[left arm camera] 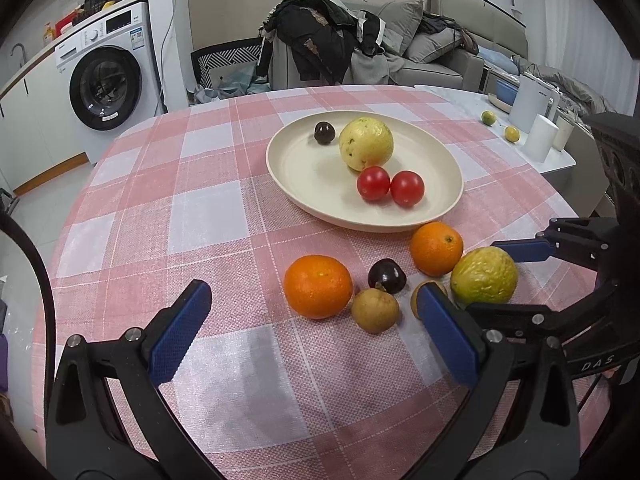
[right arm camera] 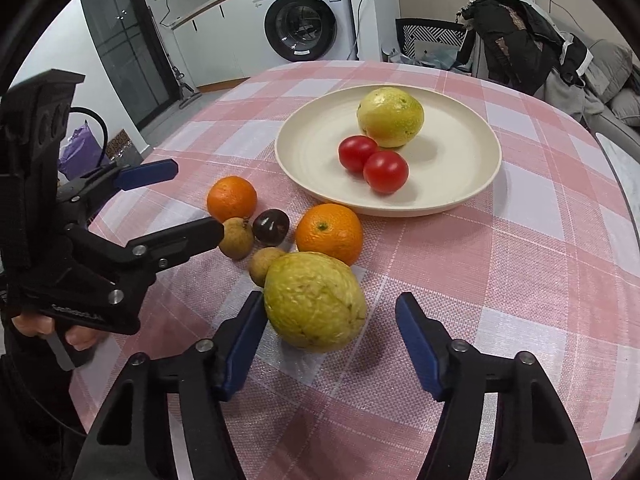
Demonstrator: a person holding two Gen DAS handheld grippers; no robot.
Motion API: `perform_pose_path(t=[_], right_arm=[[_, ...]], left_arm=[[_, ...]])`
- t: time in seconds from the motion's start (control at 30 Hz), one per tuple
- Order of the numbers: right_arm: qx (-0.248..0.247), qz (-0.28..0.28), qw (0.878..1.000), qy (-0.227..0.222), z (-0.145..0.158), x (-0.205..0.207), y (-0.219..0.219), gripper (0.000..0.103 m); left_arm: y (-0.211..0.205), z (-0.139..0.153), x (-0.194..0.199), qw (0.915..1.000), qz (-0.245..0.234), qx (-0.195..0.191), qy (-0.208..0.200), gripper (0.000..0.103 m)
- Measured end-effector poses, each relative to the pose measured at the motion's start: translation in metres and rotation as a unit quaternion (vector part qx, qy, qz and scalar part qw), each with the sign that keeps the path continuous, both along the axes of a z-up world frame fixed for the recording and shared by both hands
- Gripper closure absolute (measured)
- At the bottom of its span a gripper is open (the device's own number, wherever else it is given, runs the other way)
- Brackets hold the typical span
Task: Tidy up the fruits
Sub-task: 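Move the right tool to the wrinkled yellow-green guava and close around it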
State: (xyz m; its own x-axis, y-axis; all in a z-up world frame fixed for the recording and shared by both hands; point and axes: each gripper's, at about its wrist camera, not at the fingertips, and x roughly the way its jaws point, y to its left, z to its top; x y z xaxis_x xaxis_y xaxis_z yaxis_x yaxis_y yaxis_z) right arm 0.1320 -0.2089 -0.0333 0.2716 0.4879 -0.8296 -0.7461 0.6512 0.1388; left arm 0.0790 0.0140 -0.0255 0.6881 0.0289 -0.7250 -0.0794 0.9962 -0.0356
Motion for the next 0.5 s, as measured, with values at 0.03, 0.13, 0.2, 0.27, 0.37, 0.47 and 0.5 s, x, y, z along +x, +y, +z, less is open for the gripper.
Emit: perform_pose_path(t=[0.03, 0.13, 0.2, 0.27, 0.37, 0.47, 0.5], right_arm=[[0.001, 0.002, 1.0, 0.001, 0.0, 0.0, 0.0, 0.041], [0.005, 0.008, 1.0, -0.004, 0.002, -0.003, -0.001, 0.052], [0.004, 0.007, 1.0, -0.008, 0.002, -0.004, -0.001, 0.052], [0.003, 0.008, 1.0, -0.011, 0.002, -0.005, -0.001, 0.052], [0.01, 0.003, 1.0, -0.018, 0.006, -0.005, -0.003, 0.052], [0.016, -0.005, 0.999, -0.028, 0.012, -0.005, -0.006, 0.052], [0.018, -0.006, 0.999, -0.029, 0.013, -0.005, -0.007, 0.052]], left_arm=[[0.001, 0.0, 0.0, 1.0, 0.001, 0.0, 0.001, 0.001], [0.003, -0.003, 0.002, 0.9999, 0.009, -0.002, 0.006, 0.001], [0.006, -0.004, 0.003, 0.9999, 0.012, -0.007, 0.009, 0.001], [0.009, -0.005, 0.004, 0.9998, 0.015, -0.012, 0.011, 0.001], [0.013, -0.006, 0.005, 0.9996, 0.023, -0.014, 0.012, 0.001], [0.02, -0.009, 0.007, 0.9991, 0.037, -0.019, 0.013, 0.001], [0.023, -0.01, 0.008, 0.9988, 0.042, -0.023, 0.014, 0.001]])
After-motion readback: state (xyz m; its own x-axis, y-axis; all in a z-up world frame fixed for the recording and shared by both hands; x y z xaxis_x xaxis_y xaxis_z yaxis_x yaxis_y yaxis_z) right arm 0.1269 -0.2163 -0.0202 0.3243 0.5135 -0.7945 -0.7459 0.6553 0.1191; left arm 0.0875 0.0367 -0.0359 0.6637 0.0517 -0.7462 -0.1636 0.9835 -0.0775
